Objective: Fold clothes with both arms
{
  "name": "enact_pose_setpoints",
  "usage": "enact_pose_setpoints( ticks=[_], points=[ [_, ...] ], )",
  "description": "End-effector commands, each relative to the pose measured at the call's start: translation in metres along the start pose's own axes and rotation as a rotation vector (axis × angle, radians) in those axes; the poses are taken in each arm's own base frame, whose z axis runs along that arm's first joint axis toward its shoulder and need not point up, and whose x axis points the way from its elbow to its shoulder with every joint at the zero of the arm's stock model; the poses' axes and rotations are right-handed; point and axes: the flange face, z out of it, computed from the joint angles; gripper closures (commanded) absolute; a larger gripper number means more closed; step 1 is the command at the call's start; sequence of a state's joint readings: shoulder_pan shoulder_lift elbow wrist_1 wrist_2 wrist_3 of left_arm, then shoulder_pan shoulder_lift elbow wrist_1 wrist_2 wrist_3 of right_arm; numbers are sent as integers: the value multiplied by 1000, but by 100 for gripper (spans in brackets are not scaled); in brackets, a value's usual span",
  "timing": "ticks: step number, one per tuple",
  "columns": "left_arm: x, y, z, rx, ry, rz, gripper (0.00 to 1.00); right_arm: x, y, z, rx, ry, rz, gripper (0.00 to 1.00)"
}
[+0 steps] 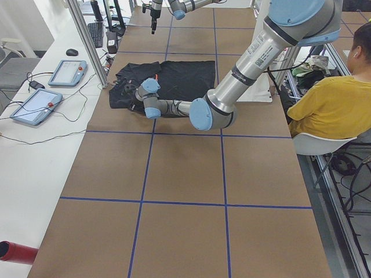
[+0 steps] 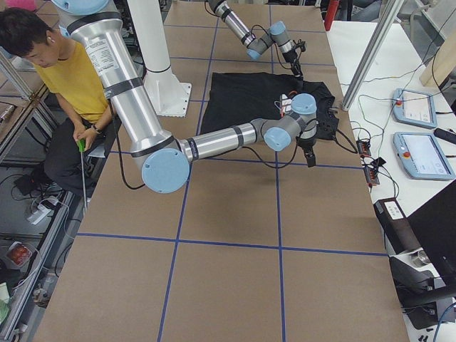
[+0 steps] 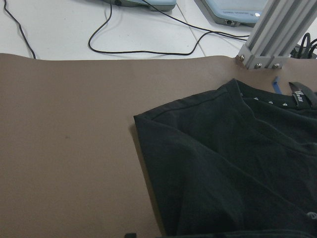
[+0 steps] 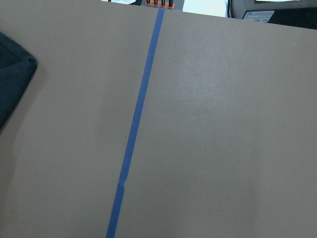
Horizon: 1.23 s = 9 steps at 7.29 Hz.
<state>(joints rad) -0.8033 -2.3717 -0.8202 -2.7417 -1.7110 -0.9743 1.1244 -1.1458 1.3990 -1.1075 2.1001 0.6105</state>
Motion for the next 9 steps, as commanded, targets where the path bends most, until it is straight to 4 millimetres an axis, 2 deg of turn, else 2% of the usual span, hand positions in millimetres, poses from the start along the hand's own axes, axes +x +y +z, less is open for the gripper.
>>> enact_pose_setpoints(
  ticks=[1,2,3,6,8,9],
  points=[
    [0,2,0,-9,4,0,61,1,-1,0,5,8,0,0],
    [2,1,-1,-8,9,1,77,0,-1,0,6,7,-1,0],
    [5,-1,-3,-4,17,1,100,0,-1,0,6,7,-1,0],
    [19,-11,-17,25,52,3,100,0,-1,0,6,7,1,0],
    [4,9,-49,44,89,-1,100,-1,-1,-1,7,6,0,0],
    [3,13,-58,49,101,-25,100,-1,-1,-1,7,6,0,0]
  ],
)
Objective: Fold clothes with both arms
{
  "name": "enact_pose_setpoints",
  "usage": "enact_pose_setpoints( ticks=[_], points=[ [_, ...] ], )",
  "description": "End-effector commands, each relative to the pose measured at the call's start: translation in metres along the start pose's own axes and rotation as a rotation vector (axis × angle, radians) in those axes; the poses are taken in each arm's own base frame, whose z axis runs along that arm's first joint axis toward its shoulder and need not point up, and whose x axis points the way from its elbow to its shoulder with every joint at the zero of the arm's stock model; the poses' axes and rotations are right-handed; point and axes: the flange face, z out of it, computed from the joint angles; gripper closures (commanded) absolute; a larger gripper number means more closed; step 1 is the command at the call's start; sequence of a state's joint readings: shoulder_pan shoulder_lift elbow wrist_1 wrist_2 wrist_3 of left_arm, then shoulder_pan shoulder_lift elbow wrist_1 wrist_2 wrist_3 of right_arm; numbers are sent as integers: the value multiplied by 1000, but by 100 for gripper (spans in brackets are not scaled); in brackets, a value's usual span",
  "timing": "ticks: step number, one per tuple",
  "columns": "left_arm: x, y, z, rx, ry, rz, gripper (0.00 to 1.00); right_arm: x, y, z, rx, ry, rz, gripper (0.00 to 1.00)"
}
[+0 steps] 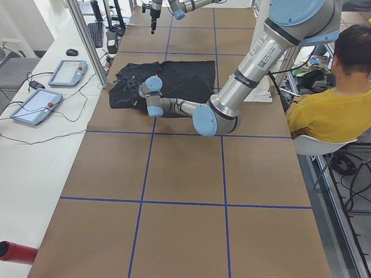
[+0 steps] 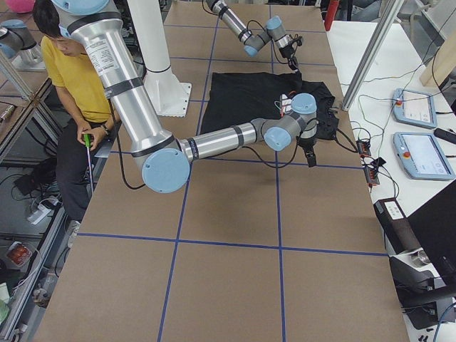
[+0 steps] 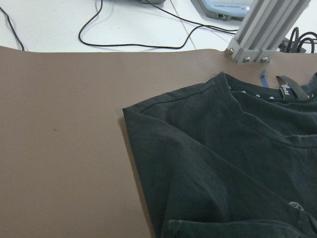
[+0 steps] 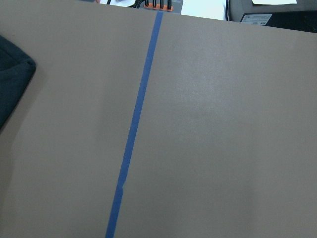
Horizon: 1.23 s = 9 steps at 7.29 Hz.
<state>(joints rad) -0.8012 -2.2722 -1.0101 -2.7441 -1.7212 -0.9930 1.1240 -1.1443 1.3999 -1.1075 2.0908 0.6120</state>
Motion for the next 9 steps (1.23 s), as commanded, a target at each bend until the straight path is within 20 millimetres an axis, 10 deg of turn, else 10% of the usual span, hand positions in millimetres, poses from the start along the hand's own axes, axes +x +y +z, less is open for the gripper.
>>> enact_pose_setpoints(
  ticks=[1,3,6,7,8,9],
  points=[
    [3,10,-16,6,28,-56,100,0,0,0,1,0,0,0],
    [48,45,-12,-30,88,-81,100,0,0,0,1,0,0,0],
    [62,58,-9,-44,104,-76,97,-1,0,0,0,-1,1,0],
    [63,57,-10,-42,109,-68,24,1,1,1,-2,1,2,0],
    [67,54,-15,-34,118,-66,0,-1,0,0,0,-1,1,0],
    [73,50,-23,-29,132,-57,0,-5,1,0,0,-4,14,0]
  ],
)
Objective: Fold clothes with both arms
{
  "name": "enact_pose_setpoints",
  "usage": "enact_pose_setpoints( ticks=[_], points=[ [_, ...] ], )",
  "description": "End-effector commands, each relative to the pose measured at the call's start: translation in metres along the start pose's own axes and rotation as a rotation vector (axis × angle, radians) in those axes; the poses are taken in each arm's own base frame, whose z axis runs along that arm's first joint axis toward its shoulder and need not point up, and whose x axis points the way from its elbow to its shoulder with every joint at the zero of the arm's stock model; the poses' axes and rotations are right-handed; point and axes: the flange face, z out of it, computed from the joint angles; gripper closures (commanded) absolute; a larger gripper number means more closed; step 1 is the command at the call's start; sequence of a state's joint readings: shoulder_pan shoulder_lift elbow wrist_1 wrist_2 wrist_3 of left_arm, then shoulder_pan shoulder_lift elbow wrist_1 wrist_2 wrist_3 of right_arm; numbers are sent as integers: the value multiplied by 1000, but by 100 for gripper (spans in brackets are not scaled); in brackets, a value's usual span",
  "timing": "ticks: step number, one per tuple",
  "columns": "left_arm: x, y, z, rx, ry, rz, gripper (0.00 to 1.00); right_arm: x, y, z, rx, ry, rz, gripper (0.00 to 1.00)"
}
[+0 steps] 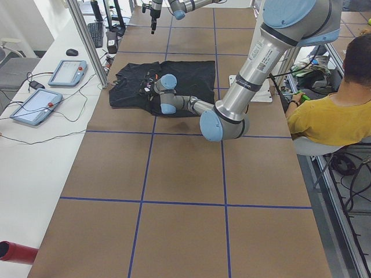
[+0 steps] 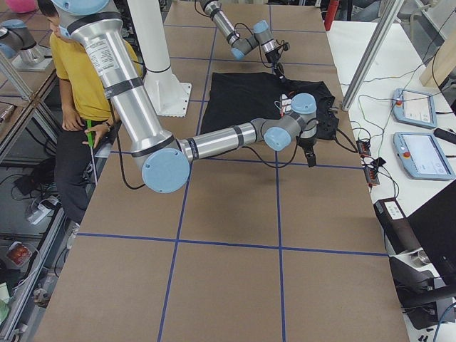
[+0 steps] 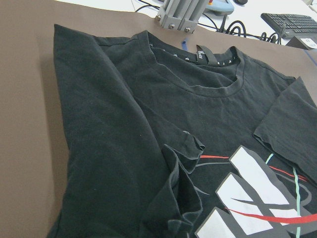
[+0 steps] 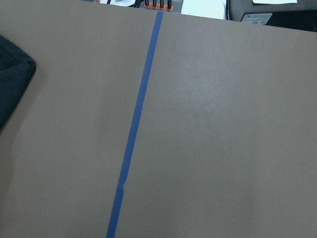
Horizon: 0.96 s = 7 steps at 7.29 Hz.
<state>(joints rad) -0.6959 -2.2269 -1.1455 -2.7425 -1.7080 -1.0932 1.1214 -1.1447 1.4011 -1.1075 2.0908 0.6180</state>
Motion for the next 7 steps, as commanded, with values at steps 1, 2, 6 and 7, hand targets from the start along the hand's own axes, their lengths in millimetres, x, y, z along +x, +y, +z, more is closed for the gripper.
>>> enact_pose_setpoints(
  ticks=[1,2,6,7],
  points=[
    [-4,1,-13,0,7,10,0,-15,-1,0,2,-14,33,0],
    [-9,-1,-23,8,6,28,0,-25,0,-1,3,-24,62,0],
    [-26,33,-112,-12,52,21,0,-101,40,-21,73,-115,192,0],
    [-38,42,-136,-11,49,-60,0,-123,82,-34,88,-135,204,0]
  ],
)
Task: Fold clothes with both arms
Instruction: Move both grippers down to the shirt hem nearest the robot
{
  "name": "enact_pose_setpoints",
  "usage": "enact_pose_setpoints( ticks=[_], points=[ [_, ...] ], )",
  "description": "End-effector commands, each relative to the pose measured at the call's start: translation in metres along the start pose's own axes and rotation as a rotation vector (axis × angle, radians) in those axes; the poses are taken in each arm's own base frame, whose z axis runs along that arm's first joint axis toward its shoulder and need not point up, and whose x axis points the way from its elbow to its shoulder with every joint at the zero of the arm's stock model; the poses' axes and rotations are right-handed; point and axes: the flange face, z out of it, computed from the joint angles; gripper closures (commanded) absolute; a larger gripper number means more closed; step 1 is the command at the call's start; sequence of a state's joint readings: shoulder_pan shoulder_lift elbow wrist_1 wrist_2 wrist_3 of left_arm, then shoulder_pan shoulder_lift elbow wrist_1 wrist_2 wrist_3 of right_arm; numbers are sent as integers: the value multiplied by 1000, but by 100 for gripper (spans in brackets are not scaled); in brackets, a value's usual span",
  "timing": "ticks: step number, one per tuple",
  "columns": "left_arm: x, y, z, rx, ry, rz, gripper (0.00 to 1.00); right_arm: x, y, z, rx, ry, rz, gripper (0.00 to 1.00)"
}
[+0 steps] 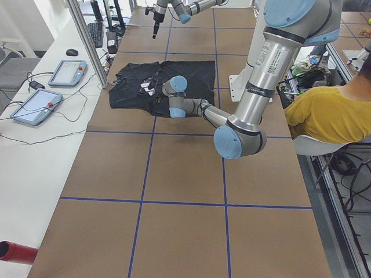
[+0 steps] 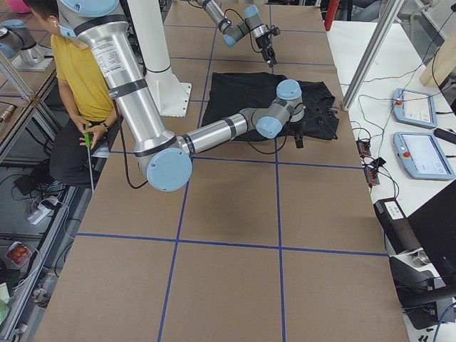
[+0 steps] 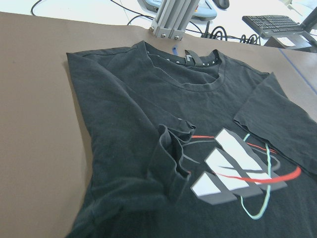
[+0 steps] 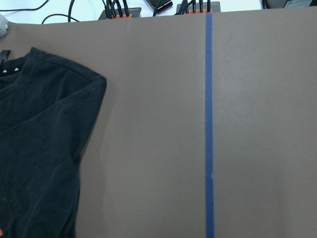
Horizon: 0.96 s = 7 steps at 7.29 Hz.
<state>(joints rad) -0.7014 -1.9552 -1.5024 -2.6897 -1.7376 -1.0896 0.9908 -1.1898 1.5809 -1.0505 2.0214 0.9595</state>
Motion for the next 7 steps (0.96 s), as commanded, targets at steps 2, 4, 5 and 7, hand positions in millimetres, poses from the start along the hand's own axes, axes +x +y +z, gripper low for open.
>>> enact_pose_setpoints(
  ticks=[2,4,5,7],
  points=[
    [-21,53,-49,-11,-22,-176,0,-35,149,-52,18,-38,80,0],
    [-4,134,-46,-48,-45,-278,0,-57,235,-69,17,-4,125,0],
    [13,179,-58,-71,-41,-324,0,-70,271,-63,44,7,122,0],
    [49,241,-104,-162,-59,-397,0,-87,307,-61,47,-5,114,0]
  ],
)
